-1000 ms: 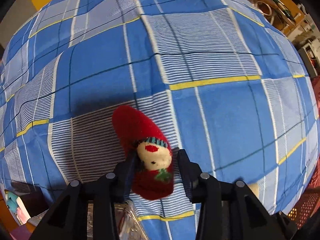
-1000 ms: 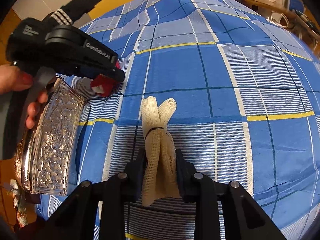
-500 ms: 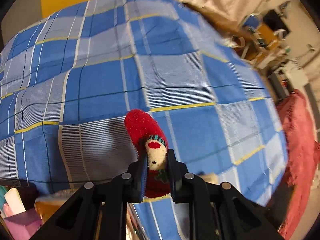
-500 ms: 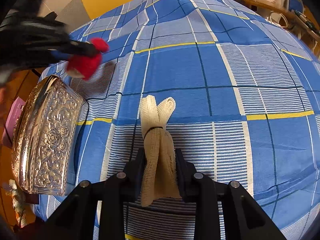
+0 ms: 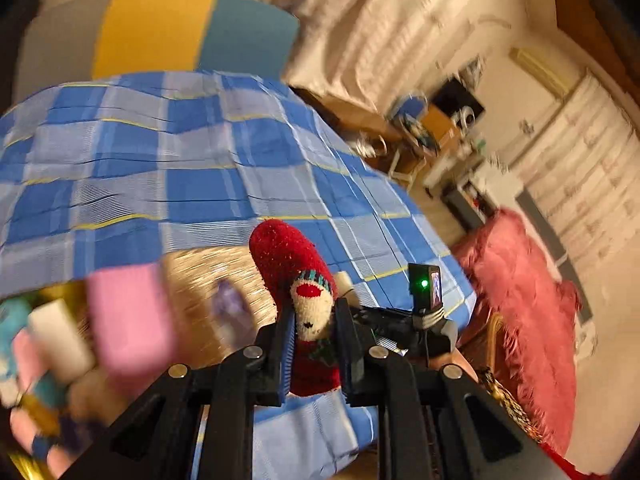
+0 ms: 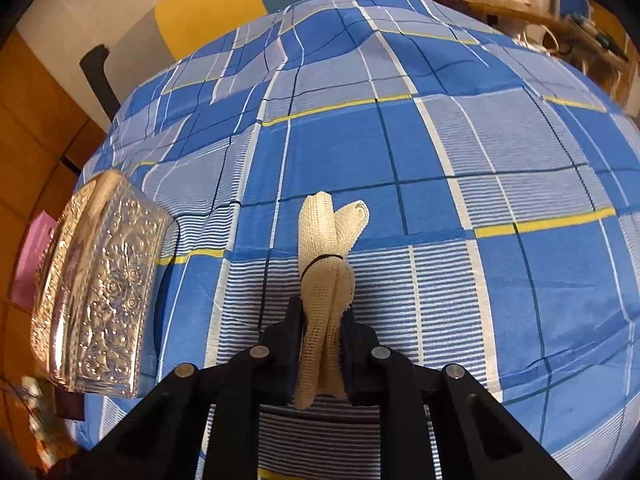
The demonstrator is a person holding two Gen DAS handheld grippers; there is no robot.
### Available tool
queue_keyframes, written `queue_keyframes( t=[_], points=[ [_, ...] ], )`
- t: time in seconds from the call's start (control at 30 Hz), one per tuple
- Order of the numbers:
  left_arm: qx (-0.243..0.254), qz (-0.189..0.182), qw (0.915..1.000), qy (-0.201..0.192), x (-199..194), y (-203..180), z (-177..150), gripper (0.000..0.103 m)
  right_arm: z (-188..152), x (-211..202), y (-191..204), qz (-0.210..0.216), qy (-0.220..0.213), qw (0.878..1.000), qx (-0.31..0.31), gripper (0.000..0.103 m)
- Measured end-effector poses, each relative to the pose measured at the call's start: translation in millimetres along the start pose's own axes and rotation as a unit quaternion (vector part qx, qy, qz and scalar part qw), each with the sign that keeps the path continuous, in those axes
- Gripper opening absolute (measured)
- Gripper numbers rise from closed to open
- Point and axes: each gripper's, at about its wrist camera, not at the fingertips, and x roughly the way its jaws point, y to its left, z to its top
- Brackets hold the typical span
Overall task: Organize soft objects
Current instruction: 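Carry the cloth strip and red sock into the gold tray with both tools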
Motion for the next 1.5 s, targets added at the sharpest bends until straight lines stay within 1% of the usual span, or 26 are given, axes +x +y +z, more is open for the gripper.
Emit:
queue_keyframes(
  t=[0.03, 0.1, 0.2, 0.27, 0.33, 0.4, 0.5, 0.6, 0.63, 0.73, 0.87, 0.9, 0.93, 0.97, 1.0, 1.07, 1.13, 1.2, 1.27, 1.3, 1.37, 1.5],
  points=[
    [-0.008, 0.004, 1.0, -0.001, -12, 11, -8, 0.017, -1, -1, -1, 0.002, -0.002, 1.0, 0.002, 0.017],
    [-0.035, 0.022, 0.999, -0.016, -35, 36, -27, 0.017, -1, -4, 0, 0.0, -0.009, 1.0, 0.002, 0.017],
    [-0.065, 0.047, 0.9965, -0.023, -53, 73, -57, 0.017, -3, -7, 0, 0.007, -0.013, 1.0, 0.013, 0.017],
    [-0.076, 0.069, 0.9944, -0.026, -58, 95, -80, 0.017, -3, -8, 0, 0.007, -0.015, 1.0, 0.014, 0.017],
    [-0.097, 0.068, 0.9925, -0.026, -61, 113, -99, 0.017, -5, -12, 1, 0.007, -0.021, 1.0, 0.006, 0.017],
    [-0.109, 0.061, 0.9921, -0.01, -59, 128, -119, 0.017, -6, -15, 4, 0.004, -0.032, 0.999, 0.001, 0.017],
    [-0.092, 0.068, 0.9932, 0.02, -49, 136, -138, 0.017, -8, -21, 7, 0.006, -0.045, 0.999, 0.003, 0.017],
    [-0.082, 0.073, 0.9931, 0.04, -36, 142, -152, 0.017, -17, -28, 4, -0.004, -0.053, 0.998, 0.027, 0.017],
    [-0.083, 0.073, 0.9928, 0.045, -29, 144, -154, 0.017, -23, -34, 3, -0.001, -0.062, 0.997, 0.038, 0.017],
    [-0.083, 0.059, 0.9932, 0.056, -18, 149, -161, 0.017, -35, -49, 5, 0.011, -0.081, 0.995, 0.059, 0.017],
    [-0.067, 0.043, 0.9942, 0.073, 4, 147, -159, 0.019, -48, -75, 19, 0.012, -0.103, 0.993, 0.062, 0.017],
    [-0.064, 0.039, 0.9941, 0.078, 6, 146, -161, 0.022, -51, -81, 24, 0.015, -0.107, 0.992, 0.062, 0.017],
    [-0.064, 0.039, 0.9936, 0.084, 9, 145, -161, 0.029, -55, -90, 30, 0.022, -0.114, 0.991, 0.062, 0.017],
    [-0.065, 0.046, 0.9931, 0.086, 9, 144, -162, 0.032, -57, -96, 36, 0.027, -0.119, 0.991, 0.06, 0.017],
    [-0.064, 0.045, 0.9934, 0.084, 8, 143, -162, 0.035, -58, -101, 41, 0.031, -0.122, 0.99, 0.058, 0.017],
    [-0.06, 0.029, 0.9954, 0.069, -1, 140, -164, 0.041, -63, -114, 56, 0.047, -0.134, 0.989, 0.052, 0.017],
    [-0.061, 0.017, 0.9968, 0.049, -13, 141, -166, 0.042, -67, -124, 72, 0.065, -0.141, 0.987, 0.041, 0.017],
    [-0.059, 0.022, 0.9977, 0.025, -30, 141, -170, 0.042, -71, -131, 92, 0.087, -0.144, 0.986, 0.023, 0.017],
    [-0.059, 0.037, 0.9975, 0.003, -44, 143, -172, 0.042, -74, -136, 119, 0.111, -0.142, 0.984, -0.001, 0.017],
    [-0.063, 0.051, 0.9967, -0.011, -53, 146, -175, 0.042, -76, -137, 128, 0.121, -0.14, 0.983, -0.011, 0.017],
    [-0.066, 0.086, 0.9932, -0.041, -76, 154, -179, 0.042, -79, -138, 159, 0.15, -0.129, 0.979, -0.04, 0.017],
    [-0.087, 0.136, 0.9831, -0.086, -109, 170, -193, 0.042, -86, -128, 216, 0.191, -0.098, 0.972, -0.096, 0.017]
  ],
)
